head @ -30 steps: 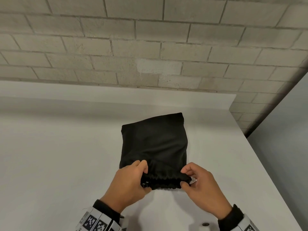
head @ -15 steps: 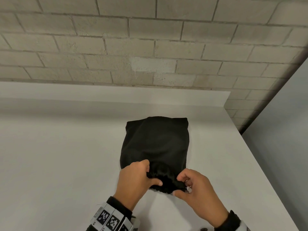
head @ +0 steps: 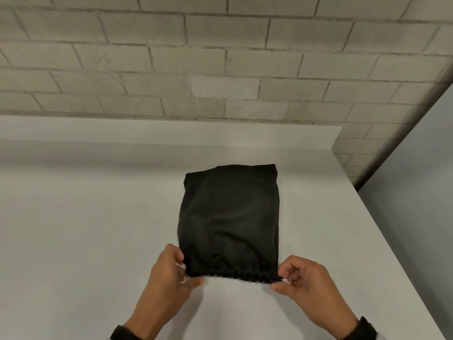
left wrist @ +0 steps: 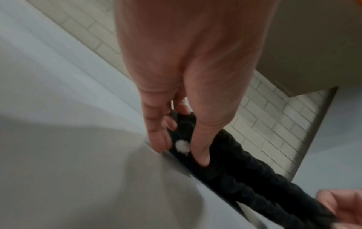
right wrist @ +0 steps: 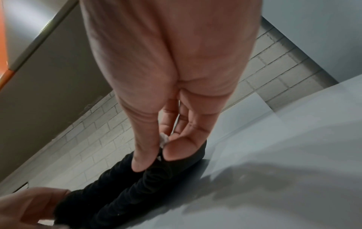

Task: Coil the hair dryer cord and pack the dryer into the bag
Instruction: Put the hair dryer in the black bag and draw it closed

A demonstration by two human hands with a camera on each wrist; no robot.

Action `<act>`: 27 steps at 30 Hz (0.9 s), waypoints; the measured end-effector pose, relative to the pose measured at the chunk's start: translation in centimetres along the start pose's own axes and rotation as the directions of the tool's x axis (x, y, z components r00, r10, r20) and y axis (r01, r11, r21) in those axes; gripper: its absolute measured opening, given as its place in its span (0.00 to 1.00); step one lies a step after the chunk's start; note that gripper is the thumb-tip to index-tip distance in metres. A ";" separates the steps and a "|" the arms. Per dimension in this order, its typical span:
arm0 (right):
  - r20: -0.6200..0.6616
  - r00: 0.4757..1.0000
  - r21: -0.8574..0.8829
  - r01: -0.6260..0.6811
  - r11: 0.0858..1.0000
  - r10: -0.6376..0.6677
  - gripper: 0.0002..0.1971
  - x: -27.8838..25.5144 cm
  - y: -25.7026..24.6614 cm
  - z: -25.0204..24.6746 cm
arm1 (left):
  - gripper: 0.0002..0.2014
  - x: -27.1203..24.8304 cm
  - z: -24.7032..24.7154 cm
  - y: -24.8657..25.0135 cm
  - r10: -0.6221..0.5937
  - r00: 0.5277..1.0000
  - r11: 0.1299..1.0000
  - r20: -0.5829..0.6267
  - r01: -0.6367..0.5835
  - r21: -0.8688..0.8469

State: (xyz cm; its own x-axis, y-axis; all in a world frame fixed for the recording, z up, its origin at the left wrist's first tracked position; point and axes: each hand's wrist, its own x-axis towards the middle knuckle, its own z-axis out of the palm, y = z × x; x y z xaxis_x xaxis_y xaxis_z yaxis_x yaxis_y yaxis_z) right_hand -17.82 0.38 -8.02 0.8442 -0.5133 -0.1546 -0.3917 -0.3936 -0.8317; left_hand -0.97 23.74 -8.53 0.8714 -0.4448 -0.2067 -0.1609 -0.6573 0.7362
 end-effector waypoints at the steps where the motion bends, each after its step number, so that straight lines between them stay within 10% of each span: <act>1: 0.004 1.000 0.005 0.002 1.000 -0.002 0.13 -0.1 0.0 0.0 | 0.22 -0.1 0.1 -0.3 0.012 1.000 0.999 -0.009 -0.012 -0.041; 12: 0.058 0.998 0.048 -0.036 0.998 0.033 0.07 -0.2 -0.1 0.9 | 0.16 -0.6 0.6 -0.7 -0.039 0.998 0.950 -0.056 0.020 -0.311; 27: 0.024 0.993 -0.177 0.116 0.977 -0.114 0.10 -0.7 0.5 -2.2 | 0.18 -1.3 -5.3 -2.9 0.113 0.988 0.989 0.108 -0.101 -0.113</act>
State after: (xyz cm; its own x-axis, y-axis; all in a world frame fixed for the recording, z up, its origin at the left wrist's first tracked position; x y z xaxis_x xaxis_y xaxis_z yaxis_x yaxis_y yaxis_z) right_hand -19.38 -1.16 -7.19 0.8917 -0.4468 -0.0717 -0.3496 -0.5796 -0.7361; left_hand 0.81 29.50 -6.96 0.7928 -0.5790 -0.1905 -0.1945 -0.5365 0.8212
